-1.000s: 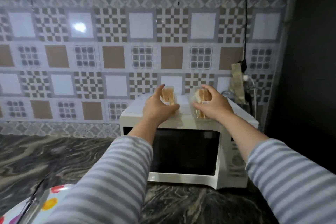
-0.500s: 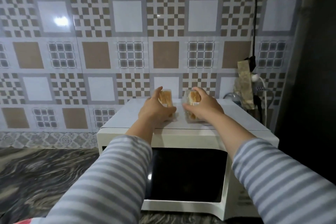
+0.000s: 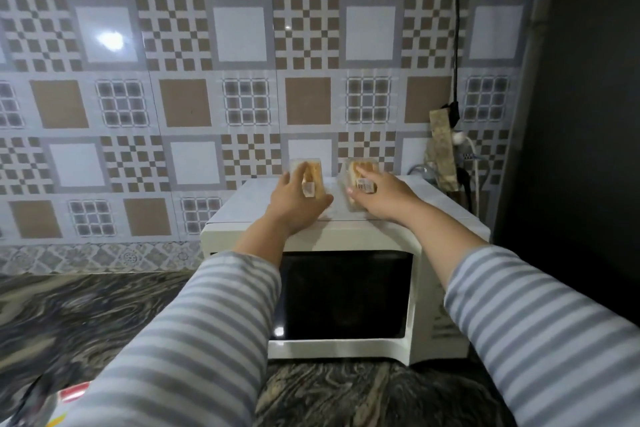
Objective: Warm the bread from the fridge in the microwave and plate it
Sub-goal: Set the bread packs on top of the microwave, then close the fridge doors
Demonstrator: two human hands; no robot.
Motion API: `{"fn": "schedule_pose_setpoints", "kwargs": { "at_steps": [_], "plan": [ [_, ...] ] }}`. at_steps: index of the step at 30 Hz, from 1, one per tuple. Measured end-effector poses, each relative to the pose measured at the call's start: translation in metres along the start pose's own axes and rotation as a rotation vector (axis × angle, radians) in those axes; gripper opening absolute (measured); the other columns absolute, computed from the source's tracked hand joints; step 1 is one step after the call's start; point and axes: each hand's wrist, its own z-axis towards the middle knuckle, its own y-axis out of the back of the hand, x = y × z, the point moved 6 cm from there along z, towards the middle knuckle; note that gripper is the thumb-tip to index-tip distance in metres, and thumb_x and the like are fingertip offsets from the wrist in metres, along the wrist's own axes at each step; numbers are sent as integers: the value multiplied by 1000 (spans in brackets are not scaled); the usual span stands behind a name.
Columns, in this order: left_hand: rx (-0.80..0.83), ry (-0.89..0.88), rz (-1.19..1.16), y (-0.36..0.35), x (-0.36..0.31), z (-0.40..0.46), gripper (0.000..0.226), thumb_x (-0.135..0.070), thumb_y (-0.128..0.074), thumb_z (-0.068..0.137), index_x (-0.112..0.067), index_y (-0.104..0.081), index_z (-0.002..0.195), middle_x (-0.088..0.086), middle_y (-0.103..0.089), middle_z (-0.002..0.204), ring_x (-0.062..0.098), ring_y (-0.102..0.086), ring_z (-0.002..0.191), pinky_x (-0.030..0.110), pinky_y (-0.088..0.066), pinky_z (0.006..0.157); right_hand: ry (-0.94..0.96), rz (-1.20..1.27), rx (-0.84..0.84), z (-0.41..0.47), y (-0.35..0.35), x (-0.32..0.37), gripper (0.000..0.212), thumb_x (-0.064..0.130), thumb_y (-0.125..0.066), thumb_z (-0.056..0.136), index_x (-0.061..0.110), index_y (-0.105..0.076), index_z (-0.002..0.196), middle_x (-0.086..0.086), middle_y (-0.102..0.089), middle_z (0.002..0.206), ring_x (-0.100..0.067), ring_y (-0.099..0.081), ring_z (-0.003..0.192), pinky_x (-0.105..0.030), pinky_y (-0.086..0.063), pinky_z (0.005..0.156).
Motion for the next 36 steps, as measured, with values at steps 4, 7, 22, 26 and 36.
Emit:
{"fn": "schedule_pose_setpoints", "kwargs": {
  "at_steps": [4, 7, 22, 26, 36],
  "plan": [
    [33, -32, 36, 19, -7, -58, 68, -38, -59, 88, -27, -27, 147, 5, -28, 154, 27, -29, 139, 40, -29, 111, -29, -5, 29, -60, 7, 4, 57, 55, -44, 93, 45, -26, 147, -8, -11, 161, -30, -23, 144, -40, -27, 112],
    [191, -35, -44, 27, -15, -118, 48, -31, -59, 92, -23, -46, 137, 2, -52, 135, 22, -51, 119, 34, -42, 101, -36, -34, 20, -123, 16, 13, 54, 44, -51, 93, 39, -36, 144, -6, -27, 156, -26, -32, 140, -34, -32, 108],
    [944, -38, 54, -28, -104, -445, 59, -50, -58, 88, -28, -39, 140, -2, -57, 126, 23, -58, 114, 41, -42, 97, -597, -74, 288, -521, 81, -32, 47, 42, -51, 96, 33, -42, 141, 1, -46, 143, -19, -64, 97, -36, -48, 88],
    [1098, -137, 61, -50, -174, -515, 62, -54, -55, 89, -28, -36, 142, -5, -45, 142, 25, -49, 127, 46, -35, 106, -703, -99, 209, -613, 132, -51, 47, 41, -50, 96, 33, -41, 141, -1, -52, 137, -22, -64, 104, -42, -48, 96],
    [1226, -441, 43, -116, -346, -686, 58, -56, -58, 86, -31, -43, 136, -7, -51, 130, 18, -56, 112, 42, -42, 96, -920, -131, 13, -839, 253, -117, 42, 37, -51, 97, 26, -49, 137, 1, -53, 133, -26, -64, 107, -38, -52, 90]
  ]
}}
